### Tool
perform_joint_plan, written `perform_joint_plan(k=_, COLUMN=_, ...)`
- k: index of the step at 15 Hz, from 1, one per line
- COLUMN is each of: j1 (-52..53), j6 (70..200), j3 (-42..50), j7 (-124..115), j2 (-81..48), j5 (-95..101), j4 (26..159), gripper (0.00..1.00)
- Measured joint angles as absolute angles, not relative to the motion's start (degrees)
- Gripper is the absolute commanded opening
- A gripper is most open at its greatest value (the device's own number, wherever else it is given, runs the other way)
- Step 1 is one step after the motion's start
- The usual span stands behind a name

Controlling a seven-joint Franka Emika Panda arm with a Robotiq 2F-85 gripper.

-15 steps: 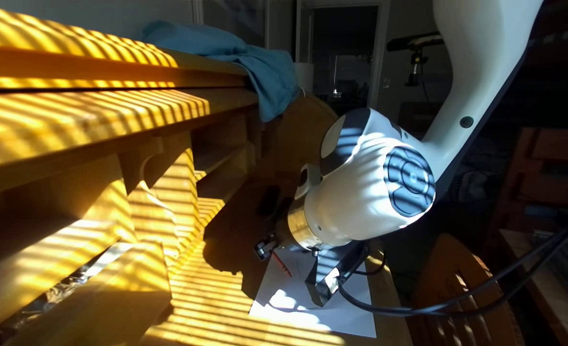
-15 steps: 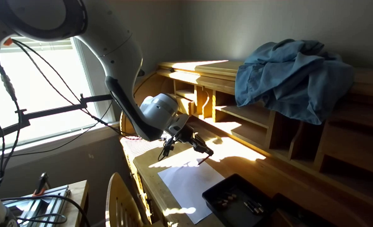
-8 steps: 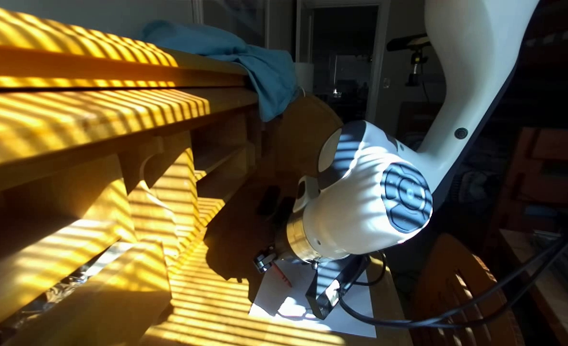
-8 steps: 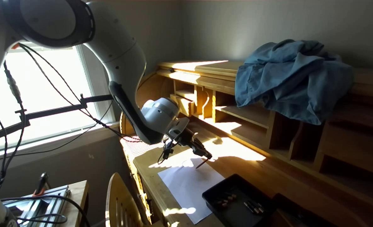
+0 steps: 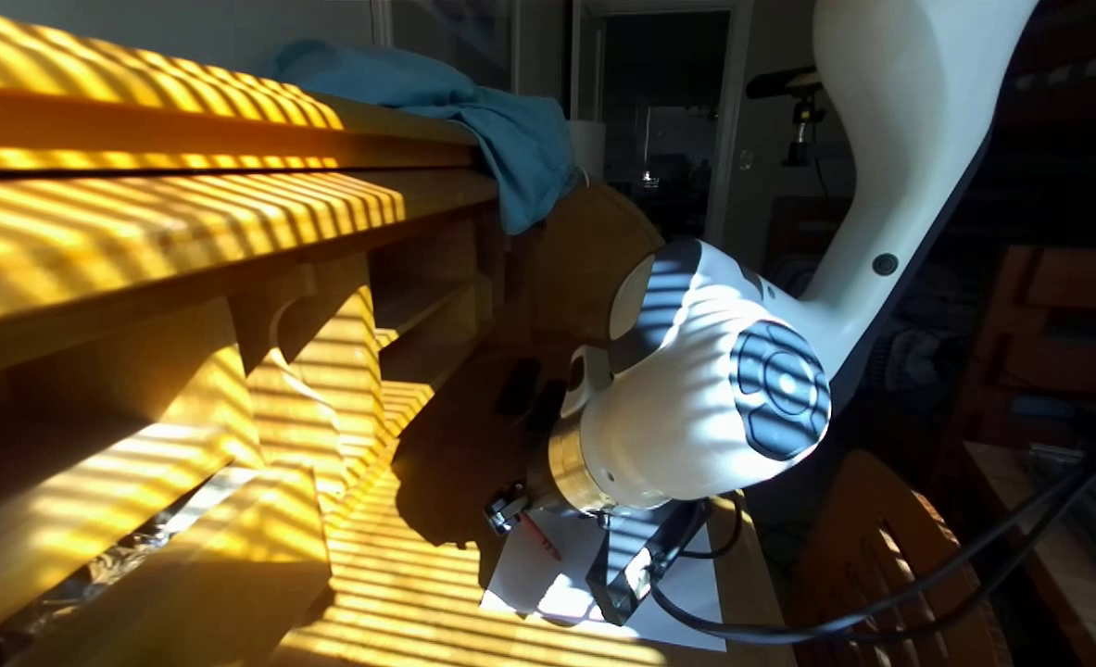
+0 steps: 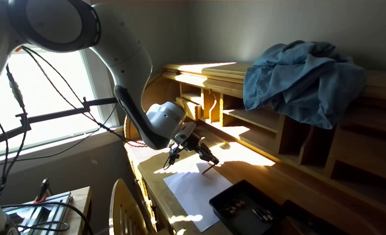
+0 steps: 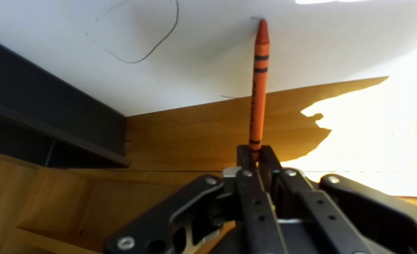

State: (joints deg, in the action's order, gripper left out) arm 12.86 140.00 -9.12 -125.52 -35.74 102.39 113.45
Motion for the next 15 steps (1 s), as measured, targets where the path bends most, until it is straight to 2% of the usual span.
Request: perform_joint_plan(k=15, j1=12.8, j6=133.31, j3=-9.25, j7=-123.46, j2=-36.89, j5=102.39, j4=113.78, gripper=0.02)
